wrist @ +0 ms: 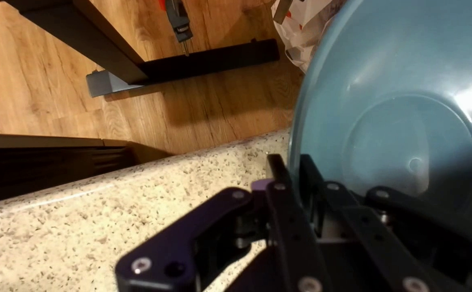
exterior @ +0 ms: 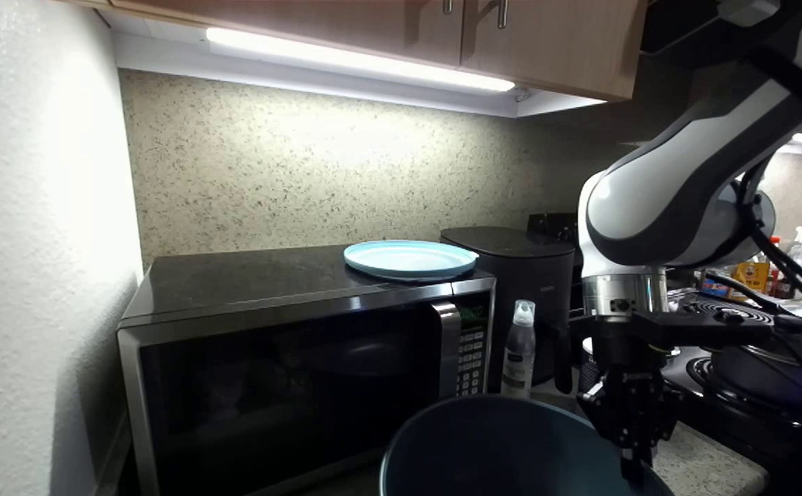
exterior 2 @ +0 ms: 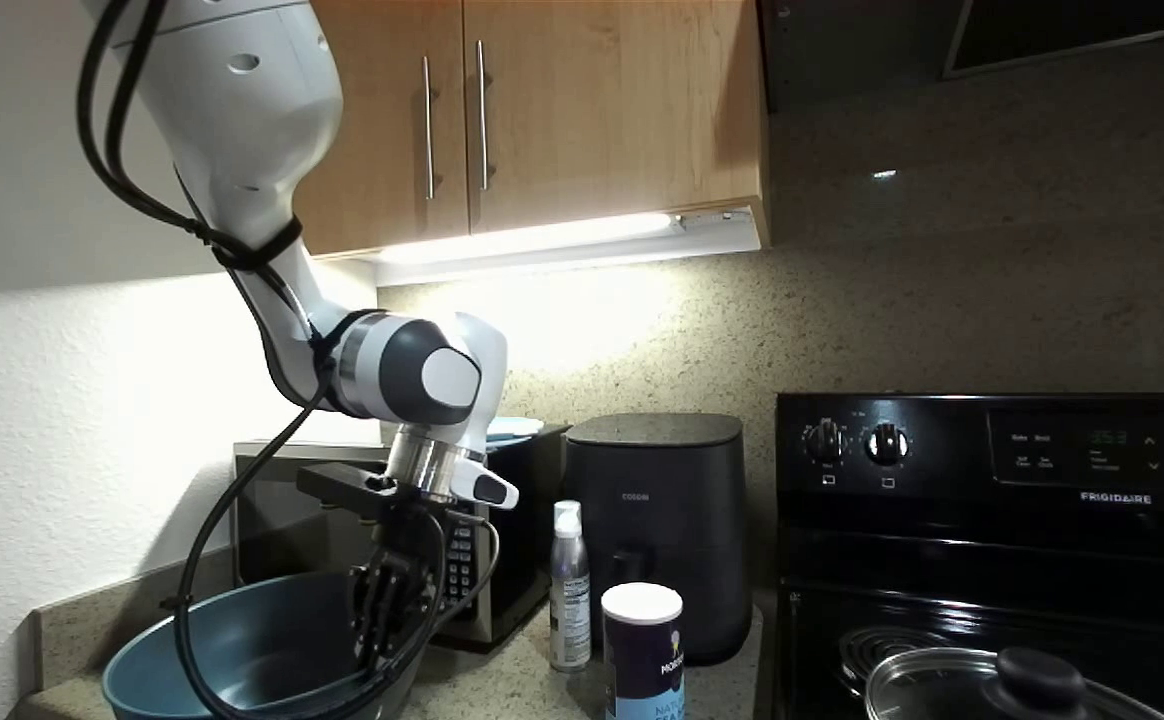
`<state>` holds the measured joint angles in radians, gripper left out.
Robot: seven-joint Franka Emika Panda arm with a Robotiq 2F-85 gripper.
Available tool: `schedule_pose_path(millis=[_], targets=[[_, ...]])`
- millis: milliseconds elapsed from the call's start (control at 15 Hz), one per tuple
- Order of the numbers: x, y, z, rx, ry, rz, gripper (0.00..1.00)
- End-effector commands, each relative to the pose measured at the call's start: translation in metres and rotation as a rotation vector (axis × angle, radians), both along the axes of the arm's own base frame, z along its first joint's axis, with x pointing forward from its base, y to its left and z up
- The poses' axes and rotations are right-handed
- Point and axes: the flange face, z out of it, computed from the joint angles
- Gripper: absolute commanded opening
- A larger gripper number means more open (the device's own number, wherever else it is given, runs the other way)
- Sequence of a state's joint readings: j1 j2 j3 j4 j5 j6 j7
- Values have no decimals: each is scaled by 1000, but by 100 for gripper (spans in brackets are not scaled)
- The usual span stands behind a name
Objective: Put the bowl on top of the air fryer then place it back down on the counter.
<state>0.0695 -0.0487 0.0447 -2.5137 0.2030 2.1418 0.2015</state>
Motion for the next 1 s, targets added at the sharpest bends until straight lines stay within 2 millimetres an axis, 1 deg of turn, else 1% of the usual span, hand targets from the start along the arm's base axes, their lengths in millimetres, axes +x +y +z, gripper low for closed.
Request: schedule_pose_path(millis=[0, 67, 333, 467, 600, 733, 933], targets=[[-3, 0, 12, 24, -51, 8, 4], [-3, 0, 15, 30, -60, 10, 8], [-11, -2, 30, 39, -108, 11, 8], [-19, -3, 43, 39, -155, 2, 8], [-31, -5, 60, 54, -211, -25, 8], [-47, -5, 80, 43, -298, -21, 8], [-64, -6, 99, 55, -375, 1, 9]])
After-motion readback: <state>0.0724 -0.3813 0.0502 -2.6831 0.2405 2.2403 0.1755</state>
